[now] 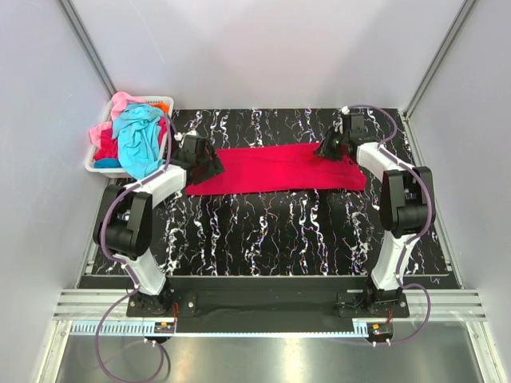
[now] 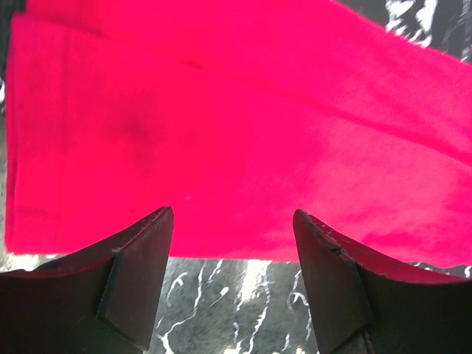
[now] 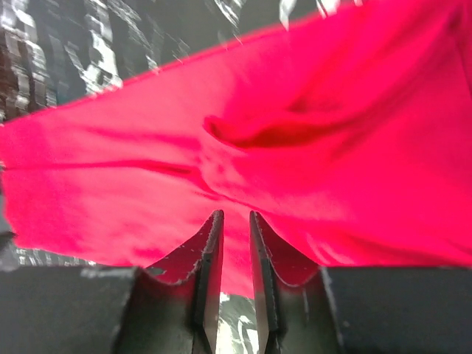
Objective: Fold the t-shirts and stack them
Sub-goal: Fold the tshirt
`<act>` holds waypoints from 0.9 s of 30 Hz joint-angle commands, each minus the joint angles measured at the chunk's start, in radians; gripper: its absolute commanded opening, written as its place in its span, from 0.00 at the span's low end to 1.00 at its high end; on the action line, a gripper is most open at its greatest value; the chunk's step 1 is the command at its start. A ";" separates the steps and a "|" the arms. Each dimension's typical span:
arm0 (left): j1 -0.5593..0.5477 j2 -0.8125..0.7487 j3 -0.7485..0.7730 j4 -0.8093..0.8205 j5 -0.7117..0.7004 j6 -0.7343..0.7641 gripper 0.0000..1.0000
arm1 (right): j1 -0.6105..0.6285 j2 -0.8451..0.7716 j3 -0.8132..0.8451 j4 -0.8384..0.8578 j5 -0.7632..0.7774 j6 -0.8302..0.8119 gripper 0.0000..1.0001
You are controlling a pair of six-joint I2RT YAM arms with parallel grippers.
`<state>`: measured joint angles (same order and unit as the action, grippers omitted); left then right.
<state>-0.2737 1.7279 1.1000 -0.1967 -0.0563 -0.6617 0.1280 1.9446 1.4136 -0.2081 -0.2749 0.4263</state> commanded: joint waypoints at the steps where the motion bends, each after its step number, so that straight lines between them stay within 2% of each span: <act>1: 0.002 0.007 0.058 0.017 0.009 0.005 0.70 | -0.001 -0.009 0.001 -0.004 0.045 0.014 0.27; 8: 0.001 0.013 0.043 0.022 0.015 -0.004 0.70 | -0.002 0.099 0.106 -0.008 0.086 0.017 0.23; 12: 0.001 0.016 0.035 0.023 0.012 -0.006 0.70 | -0.002 0.157 0.182 -0.076 0.135 0.025 0.22; 27: 0.002 0.038 0.043 0.026 0.013 -0.007 0.70 | -0.002 0.198 0.191 -0.086 0.201 0.003 0.20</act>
<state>-0.2737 1.7695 1.1217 -0.1944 -0.0509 -0.6628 0.1280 2.1143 1.5536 -0.2890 -0.0978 0.4435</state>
